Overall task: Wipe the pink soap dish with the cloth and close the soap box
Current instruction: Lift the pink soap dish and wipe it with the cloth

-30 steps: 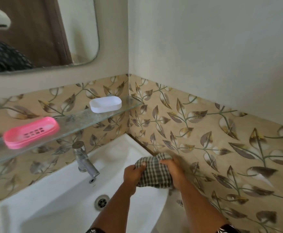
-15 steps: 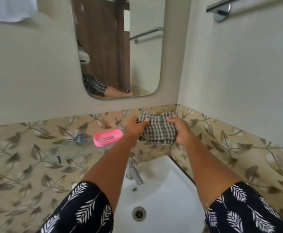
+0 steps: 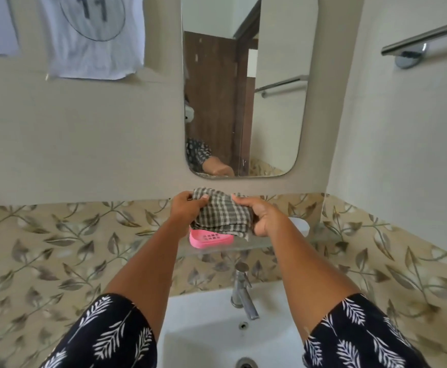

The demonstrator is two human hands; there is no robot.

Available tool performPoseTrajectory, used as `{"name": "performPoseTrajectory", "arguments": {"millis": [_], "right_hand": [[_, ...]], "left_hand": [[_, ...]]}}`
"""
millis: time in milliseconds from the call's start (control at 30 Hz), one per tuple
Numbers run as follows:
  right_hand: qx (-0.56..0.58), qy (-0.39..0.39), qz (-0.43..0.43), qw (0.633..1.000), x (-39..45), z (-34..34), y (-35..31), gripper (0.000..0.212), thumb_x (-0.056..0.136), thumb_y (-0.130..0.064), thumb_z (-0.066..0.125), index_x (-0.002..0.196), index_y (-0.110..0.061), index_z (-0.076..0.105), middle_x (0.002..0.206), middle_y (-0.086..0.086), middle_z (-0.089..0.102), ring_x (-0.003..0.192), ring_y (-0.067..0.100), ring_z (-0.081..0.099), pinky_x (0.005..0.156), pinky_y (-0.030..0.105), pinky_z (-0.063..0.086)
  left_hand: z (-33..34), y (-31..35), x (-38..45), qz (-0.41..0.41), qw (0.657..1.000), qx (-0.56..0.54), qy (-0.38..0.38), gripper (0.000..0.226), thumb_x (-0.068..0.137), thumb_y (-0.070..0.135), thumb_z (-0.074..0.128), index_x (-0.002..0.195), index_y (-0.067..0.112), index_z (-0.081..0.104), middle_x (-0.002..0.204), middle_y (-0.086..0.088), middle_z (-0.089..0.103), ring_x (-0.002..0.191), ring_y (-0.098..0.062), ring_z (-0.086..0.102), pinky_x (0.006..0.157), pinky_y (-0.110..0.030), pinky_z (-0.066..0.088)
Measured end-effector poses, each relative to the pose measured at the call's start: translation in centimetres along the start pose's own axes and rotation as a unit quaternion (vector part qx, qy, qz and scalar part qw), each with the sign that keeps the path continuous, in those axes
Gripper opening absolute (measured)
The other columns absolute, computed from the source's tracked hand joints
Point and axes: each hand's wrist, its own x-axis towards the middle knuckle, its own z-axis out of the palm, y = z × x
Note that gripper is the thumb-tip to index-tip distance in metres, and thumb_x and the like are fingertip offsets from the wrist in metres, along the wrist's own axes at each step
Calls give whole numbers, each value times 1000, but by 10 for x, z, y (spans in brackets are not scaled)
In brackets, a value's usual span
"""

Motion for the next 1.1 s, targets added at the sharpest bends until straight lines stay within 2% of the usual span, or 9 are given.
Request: {"name": "performPoseTrajectory", "arguments": {"millis": [167,267,333,467,567,733,867,1033,1100], "right_hand": [[5,-14,6,1000,8,0,-1,18,78,-10,74,91,1,69,87,18,74,83,30,70,79,47,54],[-17,8,2,1000,21,-3,-5,19,82,-12,71,95,2,68,89,19,73,87,31,69,79,48,54],[-72,37,-7,997,31,-2,-2,33,80,-13,73,108,3,65,97,19,72,88,32,70,79,46,56],[-140,126,-69,980,56,2,11,64,70,-11,82,125,1,53,118,18,65,102,32,65,90,44,53],[-279,179,-108,937,68,11,16,72,76,-21,79,135,2,44,134,14,53,117,30,54,88,32,46],[-461,208,-140,851,83,20,22,48,78,-30,76,115,-4,59,115,12,64,101,28,61,78,32,49],[-527,218,-191,799,92,19,36,44,71,-31,82,104,-9,64,104,9,69,90,25,63,74,32,52],[-614,217,-409,639,89,13,54,41,80,-31,70,112,-13,51,112,3,54,103,22,51,89,33,47],[-571,101,-446,681,83,14,58,33,80,-39,64,104,-19,55,104,-2,55,94,15,54,84,34,51]], "left_hand": [[1,-7,4,-17,1000,17,-1,15,82,20,72,86,6,67,82,-9,69,71,-19,66,63,-29,56],[1,-10,10,-25,999,19,11,13,80,18,75,89,8,71,87,-11,73,80,-24,71,78,-36,59],[-1,-13,15,-32,999,30,23,19,77,18,78,93,9,72,89,-11,74,83,-24,71,80,-38,59],[-3,-22,23,-40,995,84,47,20,72,18,81,88,7,74,82,-8,72,72,-18,67,62,-30,57],[-4,-34,29,-65,992,93,53,15,70,14,82,81,8,74,82,-12,73,76,-24,70,71,-39,61],[-9,-49,35,-101,989,87,62,25,67,9,84,88,4,71,89,-13,71,77,-24,70,57,-29,58],[-9,-53,35,-133,984,107,47,23,64,5,85,80,6,68,86,-14,70,77,-27,70,60,-36,60],[-10,-56,34,-141,982,106,67,20,65,2,84,75,3,67,81,-16,68,68,-27,67,56,-35,59],[-10,-56,34,-139,981,113,71,17,67,5,83,74,2,69,76,-16,68,62,-26,66,53,-33,59]]}}
